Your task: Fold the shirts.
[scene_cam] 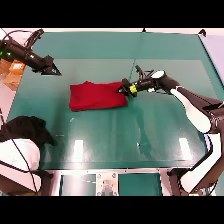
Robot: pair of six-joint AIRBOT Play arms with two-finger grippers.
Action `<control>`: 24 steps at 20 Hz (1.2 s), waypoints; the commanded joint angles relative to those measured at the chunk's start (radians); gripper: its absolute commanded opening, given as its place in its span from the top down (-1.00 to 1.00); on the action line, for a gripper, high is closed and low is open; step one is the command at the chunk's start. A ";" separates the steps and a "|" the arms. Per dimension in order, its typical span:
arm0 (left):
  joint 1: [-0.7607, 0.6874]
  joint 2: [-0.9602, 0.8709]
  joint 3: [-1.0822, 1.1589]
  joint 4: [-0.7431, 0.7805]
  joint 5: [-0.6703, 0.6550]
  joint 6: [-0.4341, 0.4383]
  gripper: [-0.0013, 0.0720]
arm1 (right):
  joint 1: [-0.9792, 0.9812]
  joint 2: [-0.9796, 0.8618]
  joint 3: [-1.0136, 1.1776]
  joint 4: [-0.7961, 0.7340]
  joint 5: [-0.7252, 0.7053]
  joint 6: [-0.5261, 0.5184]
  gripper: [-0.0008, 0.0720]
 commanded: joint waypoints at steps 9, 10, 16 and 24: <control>0.001 0.000 0.001 0.003 -0.011 0.000 0.89 | -0.540 0.360 0.226 0.027 0.251 0.090 0.94; 0.001 0.000 0.001 0.003 -0.011 0.000 0.89 | -0.610 0.378 0.227 0.028 0.257 0.099 0.94; 0.001 0.000 0.001 0.003 -0.009 0.000 0.89 | -1.012 0.394 0.227 -0.001 0.272 0.116 0.94; 0.001 0.000 0.001 0.002 -0.010 -0.009 0.89 | -1.300 0.393 0.227 -0.048 0.324 0.097 0.94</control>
